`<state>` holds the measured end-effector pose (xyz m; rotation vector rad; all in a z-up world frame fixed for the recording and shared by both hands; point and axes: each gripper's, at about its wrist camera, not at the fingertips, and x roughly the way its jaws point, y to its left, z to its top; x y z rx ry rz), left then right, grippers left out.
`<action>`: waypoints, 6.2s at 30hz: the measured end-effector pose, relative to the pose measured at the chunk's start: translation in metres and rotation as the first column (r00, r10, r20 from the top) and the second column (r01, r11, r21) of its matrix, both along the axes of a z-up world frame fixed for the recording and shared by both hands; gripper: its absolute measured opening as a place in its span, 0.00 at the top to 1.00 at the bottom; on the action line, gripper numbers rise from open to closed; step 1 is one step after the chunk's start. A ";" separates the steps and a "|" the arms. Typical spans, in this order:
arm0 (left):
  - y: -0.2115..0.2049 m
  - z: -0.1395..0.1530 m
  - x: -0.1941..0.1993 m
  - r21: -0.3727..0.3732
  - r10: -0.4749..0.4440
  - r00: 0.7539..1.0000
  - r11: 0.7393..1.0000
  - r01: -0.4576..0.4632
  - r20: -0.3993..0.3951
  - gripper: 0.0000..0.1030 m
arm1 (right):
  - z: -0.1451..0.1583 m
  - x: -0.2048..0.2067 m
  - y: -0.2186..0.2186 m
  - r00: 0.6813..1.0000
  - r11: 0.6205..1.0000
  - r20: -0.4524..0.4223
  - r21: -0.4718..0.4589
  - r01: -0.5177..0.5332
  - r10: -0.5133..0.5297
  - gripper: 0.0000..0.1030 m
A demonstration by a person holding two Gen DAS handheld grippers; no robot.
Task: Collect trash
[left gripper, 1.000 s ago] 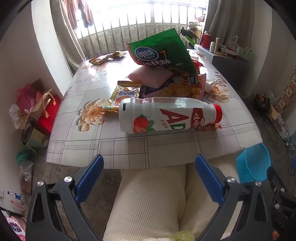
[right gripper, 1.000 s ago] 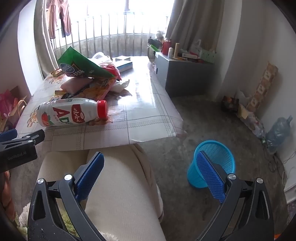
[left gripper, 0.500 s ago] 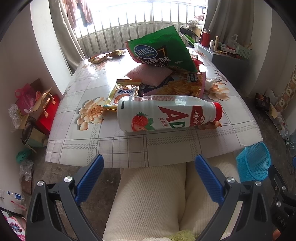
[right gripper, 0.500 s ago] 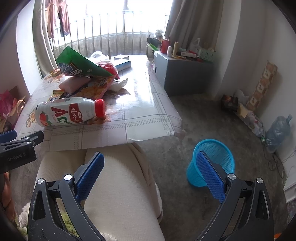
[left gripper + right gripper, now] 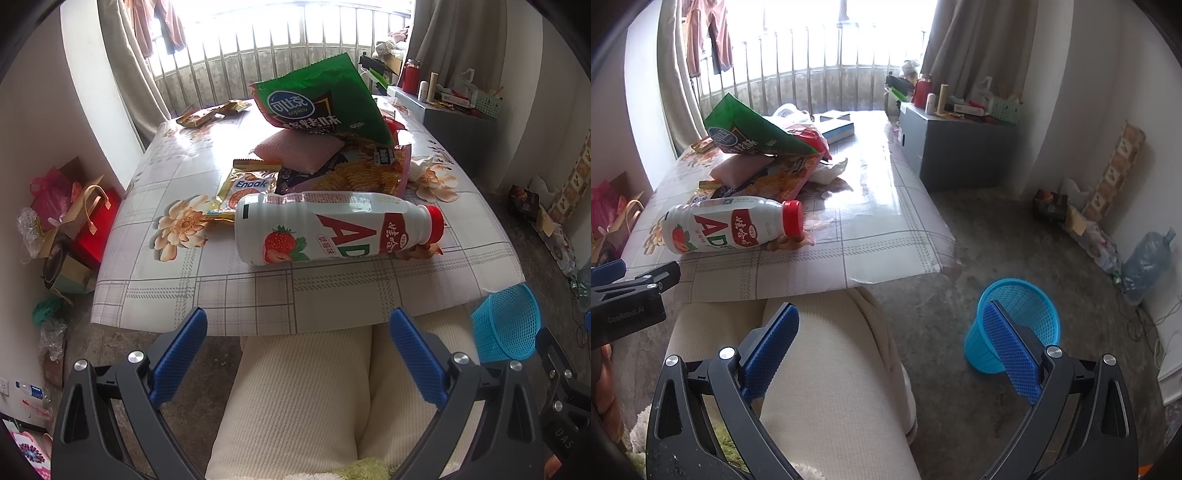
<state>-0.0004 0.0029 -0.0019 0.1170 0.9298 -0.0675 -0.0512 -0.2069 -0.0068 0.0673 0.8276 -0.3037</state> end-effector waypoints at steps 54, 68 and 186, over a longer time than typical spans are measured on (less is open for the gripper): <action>0.056 -0.008 0.028 -0.068 0.041 0.999 0.997 -0.040 0.021 0.06 | 0.003 0.022 0.005 0.998 0.996 0.058 0.092 -0.023 0.017 0.08; 0.101 -0.008 0.065 -0.256 -0.004 0.996 0.966 0.028 0.093 0.06 | 0.005 0.052 -0.009 0.989 0.986 0.146 0.159 -0.042 0.018 0.08; -0.524 -0.142 0.121 -0.343 -0.729 0.548 0.680 0.648 -0.411 0.91 | -0.161 -0.034 -0.400 0.769 0.507 -0.315 0.604 0.615 -0.557 0.96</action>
